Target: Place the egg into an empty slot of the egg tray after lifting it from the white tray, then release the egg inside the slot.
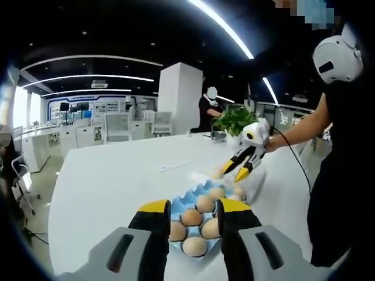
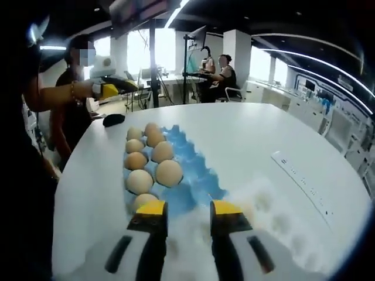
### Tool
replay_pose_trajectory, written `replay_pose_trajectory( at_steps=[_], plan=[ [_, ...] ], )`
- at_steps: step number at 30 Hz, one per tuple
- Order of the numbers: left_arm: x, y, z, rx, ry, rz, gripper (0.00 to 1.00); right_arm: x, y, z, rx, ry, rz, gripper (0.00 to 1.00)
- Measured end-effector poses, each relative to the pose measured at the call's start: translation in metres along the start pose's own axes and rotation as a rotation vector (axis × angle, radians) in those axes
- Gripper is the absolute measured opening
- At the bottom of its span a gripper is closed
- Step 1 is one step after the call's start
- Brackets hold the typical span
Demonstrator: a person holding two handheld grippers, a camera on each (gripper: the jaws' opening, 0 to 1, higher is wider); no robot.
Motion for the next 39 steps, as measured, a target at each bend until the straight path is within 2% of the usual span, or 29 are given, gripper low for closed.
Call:
replay_pose_trajectory(
  at_steps=[32,39],
  plan=[
    [-0.004,-0.004,0.004,-0.01,0.009,-0.008,0.31,0.065,0.085,0.036,-0.171,0.188,-0.08,0.28],
    [-0.004,-0.004,0.004,-0.01,0.008,-0.009,0.31,0.094,0.112,0.054,-0.228,0.269,-0.106,0.28]
  ],
)
Point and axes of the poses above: the point that each gripper's makers call its tool centre point, and the gripper's own axes: x roughly backward along the fingers, z roughly to its right, y roughly out of its underside, the point moved 4 cm from there along x, roughly backward along the fingers, and after that the axes turned 13 degrees about -z, right-handed, at the moved point
